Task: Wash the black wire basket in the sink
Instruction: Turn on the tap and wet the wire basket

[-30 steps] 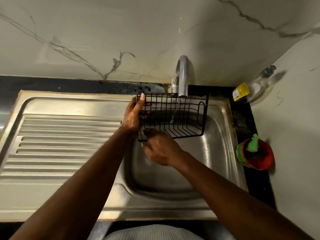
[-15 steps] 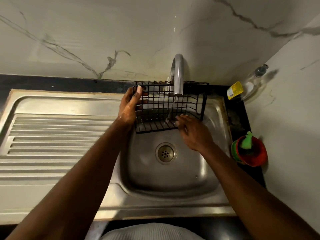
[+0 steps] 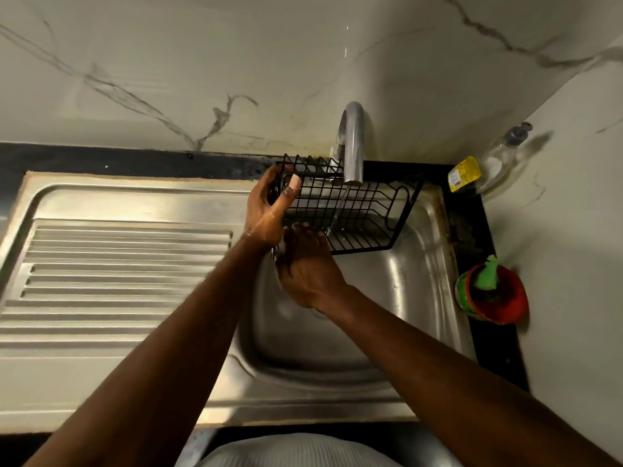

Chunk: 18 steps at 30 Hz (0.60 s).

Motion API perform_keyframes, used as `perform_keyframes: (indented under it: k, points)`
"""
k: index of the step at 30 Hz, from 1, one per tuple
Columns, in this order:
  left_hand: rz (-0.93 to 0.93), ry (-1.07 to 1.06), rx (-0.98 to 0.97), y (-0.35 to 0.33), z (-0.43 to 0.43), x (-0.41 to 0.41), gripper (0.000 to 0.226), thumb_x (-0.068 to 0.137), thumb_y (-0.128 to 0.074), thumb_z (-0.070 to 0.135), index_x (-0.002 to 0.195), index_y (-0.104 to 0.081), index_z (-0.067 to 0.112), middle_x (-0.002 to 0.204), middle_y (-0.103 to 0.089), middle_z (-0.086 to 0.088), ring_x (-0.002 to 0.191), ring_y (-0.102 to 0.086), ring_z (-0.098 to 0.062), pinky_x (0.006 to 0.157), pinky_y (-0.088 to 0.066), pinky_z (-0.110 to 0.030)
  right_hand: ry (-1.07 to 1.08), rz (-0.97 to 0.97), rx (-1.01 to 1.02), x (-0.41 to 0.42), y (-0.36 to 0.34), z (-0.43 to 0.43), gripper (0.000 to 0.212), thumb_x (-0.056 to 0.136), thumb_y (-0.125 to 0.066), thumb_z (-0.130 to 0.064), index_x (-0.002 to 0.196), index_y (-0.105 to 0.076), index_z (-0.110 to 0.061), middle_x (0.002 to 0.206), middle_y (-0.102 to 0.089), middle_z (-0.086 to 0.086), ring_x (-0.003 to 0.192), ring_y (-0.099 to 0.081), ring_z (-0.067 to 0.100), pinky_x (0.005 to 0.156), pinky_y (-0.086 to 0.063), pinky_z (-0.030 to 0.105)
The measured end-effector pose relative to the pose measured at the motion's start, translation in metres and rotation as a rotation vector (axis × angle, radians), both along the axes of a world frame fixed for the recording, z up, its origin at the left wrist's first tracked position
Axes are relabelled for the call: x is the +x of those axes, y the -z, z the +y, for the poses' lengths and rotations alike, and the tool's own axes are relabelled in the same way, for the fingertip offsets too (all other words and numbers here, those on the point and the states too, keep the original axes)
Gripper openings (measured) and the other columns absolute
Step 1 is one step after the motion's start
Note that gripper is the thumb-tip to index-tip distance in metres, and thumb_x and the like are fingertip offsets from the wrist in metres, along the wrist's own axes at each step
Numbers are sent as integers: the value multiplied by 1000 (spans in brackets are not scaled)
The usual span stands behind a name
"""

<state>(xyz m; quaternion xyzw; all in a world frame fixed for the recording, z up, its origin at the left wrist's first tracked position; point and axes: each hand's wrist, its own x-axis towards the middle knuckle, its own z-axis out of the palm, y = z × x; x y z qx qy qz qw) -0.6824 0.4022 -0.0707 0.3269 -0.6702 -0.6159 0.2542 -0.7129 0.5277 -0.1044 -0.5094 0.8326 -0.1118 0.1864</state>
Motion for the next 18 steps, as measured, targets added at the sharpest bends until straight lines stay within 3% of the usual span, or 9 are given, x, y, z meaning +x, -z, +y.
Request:
perform_keyframes:
  k: [4,9,11,13,15,18]
  points:
    - [5,4,-19,-4,-1,-6,91,89,-58,77,147,-52,8,139,-64,-11,130,-61,-26,108,-51,-54,-141,-33,-143,-32,6,19,61,107,-33,-50,161,-27,-23,167,-30,7,156,-20,25,126,-20,46]
    - [31,9,38,-6,7,-7,86,94,-53,70,154,-45,9,144,-62,-10,130,-63,-21,110,-52,-46,-159,-10,-280,-77,1,34,44,104,-45,-40,146,-55,-33,150,-55,-6,145,-42,16,114,-32,39]
    - [47,0,67,-3,10,-11,88,94,-51,74,155,-44,11,147,-59,-12,135,-59,-24,114,-48,-51,-138,30,-291,-85,-1,35,42,103,-48,-42,142,-59,-32,148,-57,-6,141,-46,15,113,-33,38]
    - [66,-19,121,-4,9,-14,91,91,-50,79,153,-45,13,144,-62,-11,133,-60,-26,112,-48,-54,-15,106,-268,-97,2,41,41,103,-47,-47,139,-61,-30,149,-55,-4,139,-49,16,114,-36,42]
    - [81,-30,152,-7,5,-14,85,90,-50,73,149,-49,12,133,-69,-7,122,-68,-22,107,-53,-50,268,220,-208,-113,8,51,47,104,-38,-53,132,-64,-25,145,-56,1,133,-53,22,107,-43,42]
    - [94,-23,152,-6,2,-13,87,88,-53,71,150,-49,10,133,-68,-9,119,-69,-21,105,-55,-46,498,268,28,-112,13,53,75,101,-16,-62,138,-58,-12,154,-46,14,141,-43,32,114,-38,45]
